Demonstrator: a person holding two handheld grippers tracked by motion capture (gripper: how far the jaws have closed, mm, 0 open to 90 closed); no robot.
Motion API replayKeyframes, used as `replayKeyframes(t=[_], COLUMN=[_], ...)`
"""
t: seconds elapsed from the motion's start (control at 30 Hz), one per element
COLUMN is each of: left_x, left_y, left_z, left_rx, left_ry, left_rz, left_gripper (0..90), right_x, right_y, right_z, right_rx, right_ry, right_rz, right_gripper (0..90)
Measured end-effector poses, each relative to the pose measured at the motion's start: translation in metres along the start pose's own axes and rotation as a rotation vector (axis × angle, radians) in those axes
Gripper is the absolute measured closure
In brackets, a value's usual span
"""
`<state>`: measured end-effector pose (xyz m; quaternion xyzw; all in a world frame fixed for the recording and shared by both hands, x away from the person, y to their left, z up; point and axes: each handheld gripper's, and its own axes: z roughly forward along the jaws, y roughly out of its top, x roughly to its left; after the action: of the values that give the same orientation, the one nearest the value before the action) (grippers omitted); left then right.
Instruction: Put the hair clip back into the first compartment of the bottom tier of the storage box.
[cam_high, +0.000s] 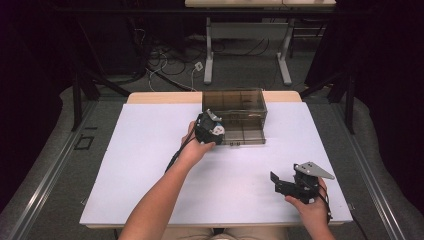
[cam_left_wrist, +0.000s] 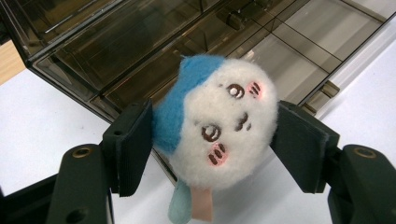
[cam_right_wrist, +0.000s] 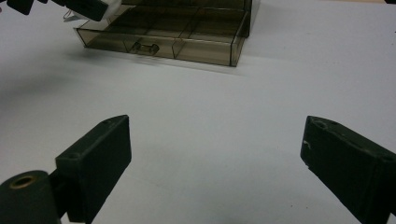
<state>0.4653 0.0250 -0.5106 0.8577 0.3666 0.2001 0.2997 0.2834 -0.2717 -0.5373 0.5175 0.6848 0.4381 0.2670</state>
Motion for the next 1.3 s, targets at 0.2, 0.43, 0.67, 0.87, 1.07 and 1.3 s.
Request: replayKeyframes(t=[0.2, 0.43, 0.67, 0.87, 1.07, 1.3], left_x=[-0.0011, -0.0021, -0.0013, -0.0007, 0.0002, 0.0002], left_y=[-0.0004, 0.0001, 0.0001, -0.0003, -0.0003, 0.0006], left_z=[0.0035, 0.0053, 0.0043, 0.0037, 0.0018, -0.0028], left_rx=[0.0, -0.011, -0.014, -0.014, -0.024, -0.043], left_ry=[0.004, 0.012, 0.018, 0.024, 0.021, 0.008], left_rz=[0.006, 0.021, 0.007, -0.009, -0.02, -0.045], left_gripper=[33.0, 34.5, 33.5, 31.9, 25.7, 16.7], right_x=[0.0, -0.0003, -0.0004, 0.0001, -0.0005, 0.0002], right_y=[0.0, -0.0002, -0.0003, -0.0001, -0.0003, -0.0002], right_z=[0.0, 0.0003, 0.0003, 0.0, 0.0004, 0.0], right_rx=[0.001, 0.0, 0.002, 0.012, 0.002, 0.012], right_ry=[0.0, -0.001, -0.002, -0.002, -0.002, -0.002], right_rz=[-0.001, -0.007, -0.007, -0.004, -0.008, -0.005], right_gripper=[8.3, 8.4, 8.4, 8.4, 8.4, 8.4])
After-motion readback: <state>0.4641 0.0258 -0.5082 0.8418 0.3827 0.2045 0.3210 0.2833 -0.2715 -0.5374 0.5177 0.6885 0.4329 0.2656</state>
